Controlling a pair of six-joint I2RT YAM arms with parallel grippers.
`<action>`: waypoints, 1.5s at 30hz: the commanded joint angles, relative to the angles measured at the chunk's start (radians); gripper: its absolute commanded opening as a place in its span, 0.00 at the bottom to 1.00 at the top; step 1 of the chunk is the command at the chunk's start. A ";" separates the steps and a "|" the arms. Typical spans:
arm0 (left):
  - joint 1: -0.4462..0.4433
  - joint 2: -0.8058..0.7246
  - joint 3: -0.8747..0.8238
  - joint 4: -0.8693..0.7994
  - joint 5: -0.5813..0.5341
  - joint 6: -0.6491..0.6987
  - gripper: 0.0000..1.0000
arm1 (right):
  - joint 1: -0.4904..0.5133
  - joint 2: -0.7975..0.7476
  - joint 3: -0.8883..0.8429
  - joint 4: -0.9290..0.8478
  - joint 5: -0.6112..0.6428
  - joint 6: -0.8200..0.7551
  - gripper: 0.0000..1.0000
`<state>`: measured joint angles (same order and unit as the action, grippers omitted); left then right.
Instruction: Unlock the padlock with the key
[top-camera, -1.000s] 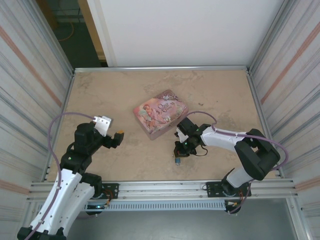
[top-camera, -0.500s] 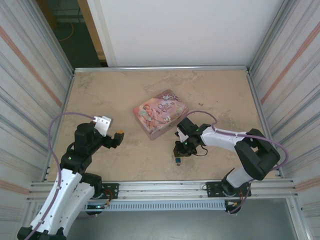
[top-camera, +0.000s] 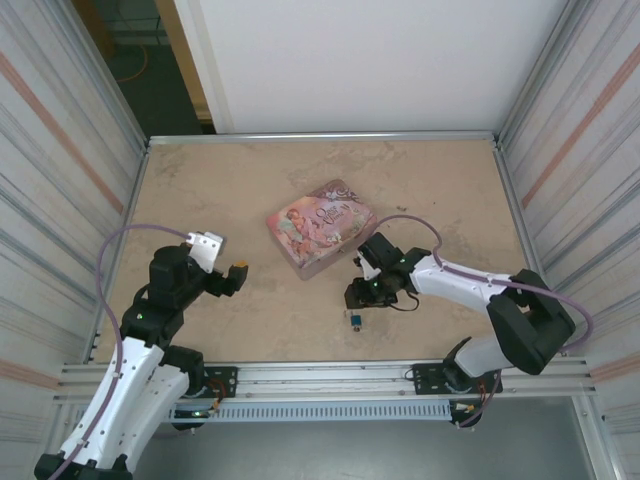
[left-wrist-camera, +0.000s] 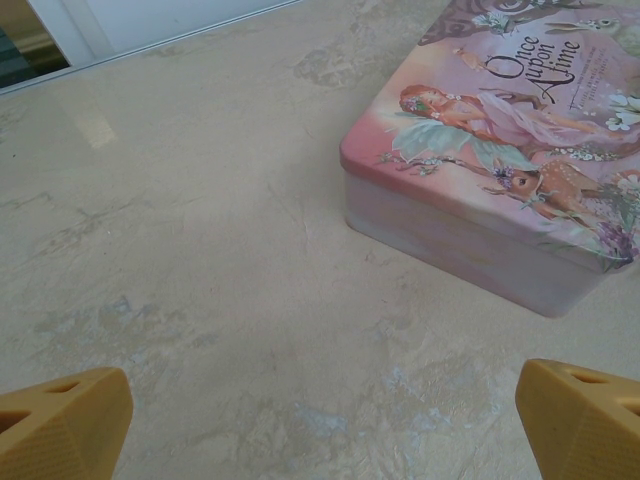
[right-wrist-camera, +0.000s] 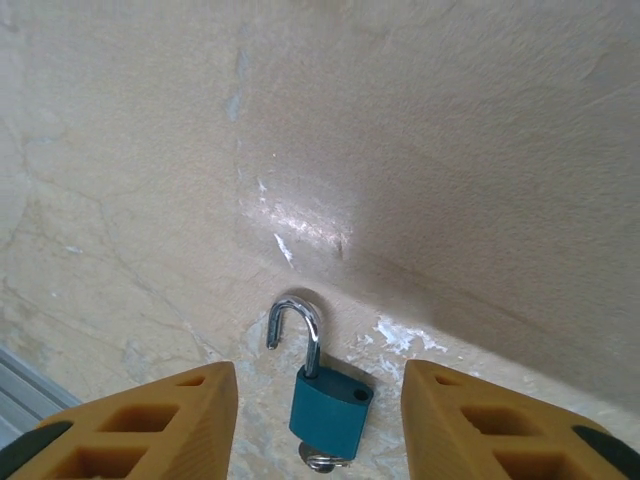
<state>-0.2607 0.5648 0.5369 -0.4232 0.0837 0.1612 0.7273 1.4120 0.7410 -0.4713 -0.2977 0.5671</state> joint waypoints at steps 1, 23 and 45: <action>0.006 0.004 0.034 -0.003 0.000 0.014 0.99 | 0.004 -0.052 0.012 -0.048 0.061 -0.015 0.51; 0.006 0.037 0.026 0.015 -0.002 0.003 0.99 | -0.182 -0.321 -0.033 0.039 0.171 -0.113 0.84; 0.005 0.052 -0.012 0.127 -0.100 -0.243 0.99 | -0.566 -0.525 -0.092 0.151 0.122 -0.240 0.99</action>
<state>-0.2607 0.6262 0.5339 -0.3428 0.0372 0.0032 0.1856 0.9180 0.6716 -0.3580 -0.1764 0.3691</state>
